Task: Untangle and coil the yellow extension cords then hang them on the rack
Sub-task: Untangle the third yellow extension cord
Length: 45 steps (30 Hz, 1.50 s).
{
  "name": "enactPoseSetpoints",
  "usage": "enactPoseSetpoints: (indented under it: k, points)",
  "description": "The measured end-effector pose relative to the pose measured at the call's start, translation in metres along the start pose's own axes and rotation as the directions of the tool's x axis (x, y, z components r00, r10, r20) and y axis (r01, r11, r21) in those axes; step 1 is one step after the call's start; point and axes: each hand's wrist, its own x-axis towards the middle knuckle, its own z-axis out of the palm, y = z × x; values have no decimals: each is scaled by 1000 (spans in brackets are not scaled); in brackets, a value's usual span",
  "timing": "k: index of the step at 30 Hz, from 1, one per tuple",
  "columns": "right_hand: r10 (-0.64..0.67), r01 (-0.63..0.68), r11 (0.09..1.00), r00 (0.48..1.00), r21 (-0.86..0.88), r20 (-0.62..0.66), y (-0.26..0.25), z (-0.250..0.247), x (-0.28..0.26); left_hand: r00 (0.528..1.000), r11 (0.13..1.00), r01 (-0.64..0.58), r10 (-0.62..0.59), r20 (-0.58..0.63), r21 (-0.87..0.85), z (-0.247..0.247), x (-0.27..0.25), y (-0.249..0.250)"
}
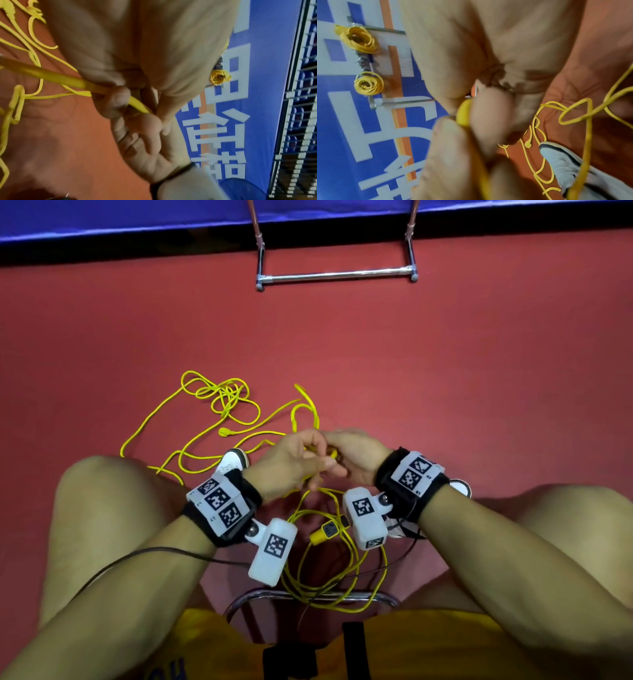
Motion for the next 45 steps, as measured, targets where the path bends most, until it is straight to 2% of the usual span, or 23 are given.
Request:
enactPoseSetpoints:
  k: [3,5,8,11,13,15,17,20,23,24,26,28,30,31,33,35,36,38,40,42,45]
  points:
    - [-40,44,994,998,97,-50,-6,-2,1,997,995,68,-66,-29,71,10,-5,-5]
    - [-101,116,972,992,207,-80,-19,-1,-2,987,992,97,-86,-135,79,9,-2,-13]
    - [-119,164,928,981,336,-150,-37,-2,-3,939,989,134,-107,-326,62,0,6,-22]
    - [-142,220,864,969,452,-202,-47,-4,-5,880,996,85,-66,-470,20,-8,12,-18]
    - [-145,234,801,969,552,-201,-55,-4,-10,855,1000,17,-9,-519,9,-12,14,-8]
    - [-81,197,707,977,679,-198,-60,-8,-12,856,998,-58,65,-513,31,-14,12,2]
    - [48,135,614,977,777,-208,-59,-15,-9,876,994,-91,110,-469,64,-12,6,5]
    - [227,39,582,951,812,-209,-52,-29,0,934,998,-57,63,-352,28,-11,-3,-2]
    - [246,14,650,942,760,-227,-45,-34,10,973,993,99,-111,-201,-72,-15,-7,-15]
    - [193,48,689,950,723,-247,-45,-33,13,967,980,180,-192,-169,-80,-14,-8,-20]
    - [12,151,716,974,682,-228,-52,-28,13,944,946,317,-308,-121,66,-10,-10,-28]
    - [-183,223,669,974,710,-133,-67,-26,6,950,908,312,-307,-64,279,-6,-11,-35]
    - [-319,285,678,945,677,-78,-82,-27,-5,966,896,253,-253,-49,366,-4,-8,-42]
    - [-339,328,724,935,607,-100,-85,-28,-7,960,888,280,-268,-85,366,-4,-7,-44]
    - [-327,388,848,919,360,-219,-79,-28,-6,921,867,389,-360,-149,312,-4,-5,-51]
    - [-264,338,925,900,172,-346,-68,-28,0,900,870,435,-407,-158,234,-5,-6,-52]
    - [-217,294,943,900,157,-377,-63,-30,2,910,900,402,-371,-185,169,-9,-4,-50]
    - [-126,231,941,917,248,-377,-57,-38,4,929,968,252,-247,-277,-17,-19,0,-36]
    - [-112,197,932,954,305,-277,-56,-44,3,935,961,88,-171,-311,-263,-29,3,-17]
    - [-130,165,964,977,210,-167,-52,-40,0,951,907,-32,-102,-292,-421,-32,3,-2]
    - [-143,141,989,989,-40,-44,-34,-9,-6,957,856,-126,-29,-288,-502,-28,2,10]
